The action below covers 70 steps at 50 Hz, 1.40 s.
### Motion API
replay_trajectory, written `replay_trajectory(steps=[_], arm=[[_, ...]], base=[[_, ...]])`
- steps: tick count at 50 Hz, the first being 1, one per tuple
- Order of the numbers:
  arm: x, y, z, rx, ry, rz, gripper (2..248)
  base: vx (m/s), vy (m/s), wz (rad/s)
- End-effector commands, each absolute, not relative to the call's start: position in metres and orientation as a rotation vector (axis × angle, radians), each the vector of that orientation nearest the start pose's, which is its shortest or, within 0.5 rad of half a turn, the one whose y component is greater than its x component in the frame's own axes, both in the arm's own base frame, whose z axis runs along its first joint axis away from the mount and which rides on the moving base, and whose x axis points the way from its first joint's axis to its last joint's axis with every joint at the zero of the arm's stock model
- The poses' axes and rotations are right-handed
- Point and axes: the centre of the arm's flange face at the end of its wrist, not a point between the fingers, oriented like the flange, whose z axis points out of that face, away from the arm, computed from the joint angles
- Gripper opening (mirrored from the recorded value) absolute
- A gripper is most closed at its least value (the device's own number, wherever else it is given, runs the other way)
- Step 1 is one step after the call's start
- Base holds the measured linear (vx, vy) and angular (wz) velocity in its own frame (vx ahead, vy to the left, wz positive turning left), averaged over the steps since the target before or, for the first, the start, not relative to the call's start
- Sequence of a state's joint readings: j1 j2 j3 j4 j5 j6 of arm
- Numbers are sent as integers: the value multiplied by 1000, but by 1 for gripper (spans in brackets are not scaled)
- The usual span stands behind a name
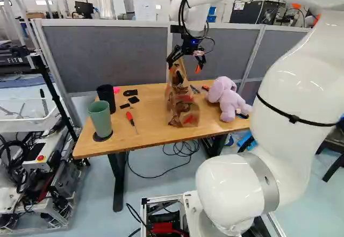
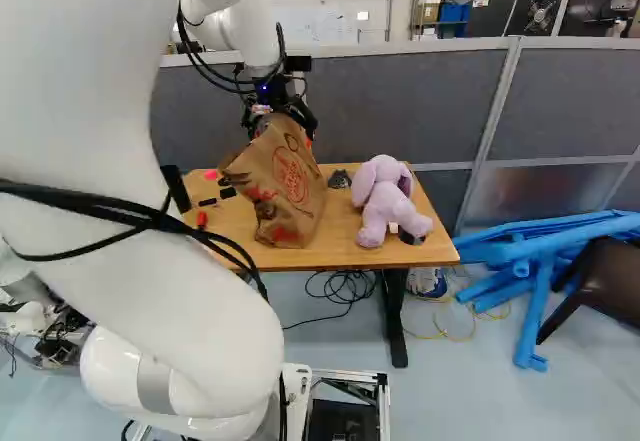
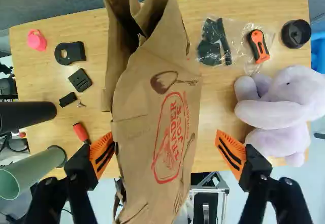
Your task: Pick up the bag on the ground and place it on the table
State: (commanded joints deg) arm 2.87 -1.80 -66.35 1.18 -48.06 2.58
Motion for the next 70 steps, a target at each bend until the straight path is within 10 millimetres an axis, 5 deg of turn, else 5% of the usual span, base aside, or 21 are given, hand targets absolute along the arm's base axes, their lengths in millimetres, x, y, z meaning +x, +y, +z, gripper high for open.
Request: replay_trajectory(steps=[46,70], arm=[[444,30,682,-3023,-14,-685,247],[442,30,684,-3021,-15,-692,247]], base=[[0,0,0],[-2,0,0]])
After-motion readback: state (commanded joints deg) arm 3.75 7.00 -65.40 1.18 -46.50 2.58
